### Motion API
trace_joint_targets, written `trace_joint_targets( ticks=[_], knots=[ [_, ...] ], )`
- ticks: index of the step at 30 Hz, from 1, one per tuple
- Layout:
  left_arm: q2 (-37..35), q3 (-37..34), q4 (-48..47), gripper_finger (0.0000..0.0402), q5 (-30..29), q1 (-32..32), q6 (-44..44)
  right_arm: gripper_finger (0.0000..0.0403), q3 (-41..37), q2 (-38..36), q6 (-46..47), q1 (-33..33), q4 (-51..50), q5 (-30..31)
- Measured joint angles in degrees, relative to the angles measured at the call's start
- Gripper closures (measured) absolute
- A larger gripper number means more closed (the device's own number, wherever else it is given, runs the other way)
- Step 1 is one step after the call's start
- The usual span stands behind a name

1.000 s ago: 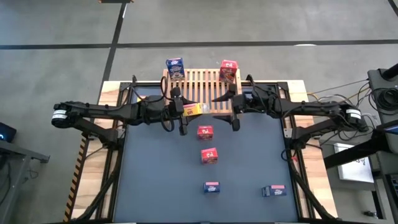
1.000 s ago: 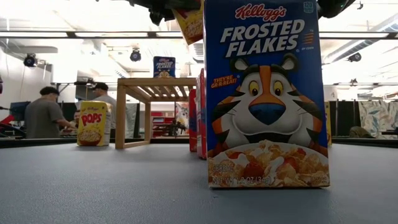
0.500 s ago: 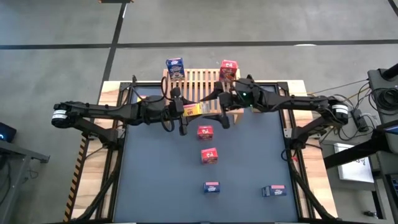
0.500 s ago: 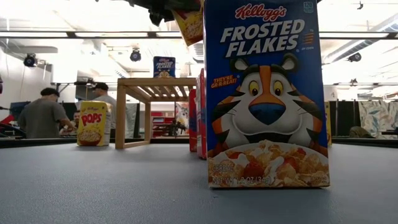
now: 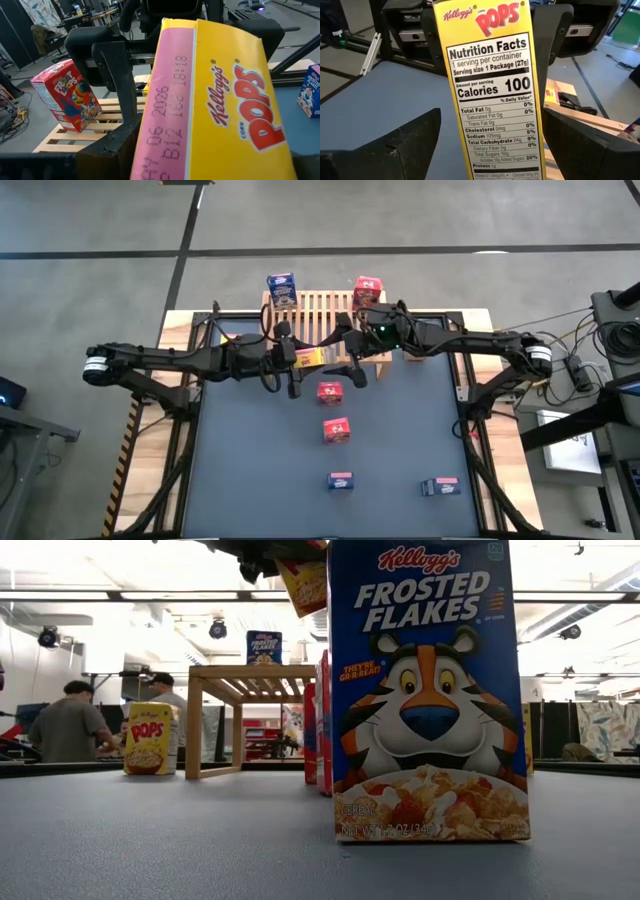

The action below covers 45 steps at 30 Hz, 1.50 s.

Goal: Stack cereal on shelf
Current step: Put the bottom yellow cereal box on the shelf

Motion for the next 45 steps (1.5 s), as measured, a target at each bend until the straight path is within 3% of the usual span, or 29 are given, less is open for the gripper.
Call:
trace_joint_targets(
  ticks=[6, 15, 19, 30, 35, 41, 45],
  knots=[
    [0.0, 0.0, 0.0, 0.0207, 0.0, 0.0, 0.0, 0.0087, -0.1, 0.0, -1.7, 0.0, -0.9, 0.1],
    [0.0, 0.0, 0.1, 0.0207, 0.1, 0.0, 0.0, 0.0201, -0.1, 0.0, -2.1, 0.0, -0.9, 1.8],
    [0.0, 0.0, 0.5, 0.0207, 0.0, 0.0, 0.0, 0.0232, 0.0, 0.0, -2.2, 0.0, -0.9, 2.1],
    [0.0, 0.6, 0.4, 0.0201, 0.0, 0.0, -2.1, 0.0229, 0.1, -0.1, -2.4, 0.0, -0.6, 2.4],
    [0.0, 3.1, -3.7, 0.0154, -0.1, 0.0, -1.6, 0.0229, 0.1, -0.2, -2.4, 0.0, -0.2, 3.7],
    [-0.1, 9.7, -17.9, 0.0085, -1.9, 0.1, -1.2, 0.0228, 0.1, -0.3, -1.9, -0.7, 1.1, 6.3],
    [-0.7, 13.4, -25.2, 0.0062, -5.5, 0.1, -0.3, 0.0227, 0.1, -0.4, -0.3, -2.6, 3.1, 5.9]
  ],
)
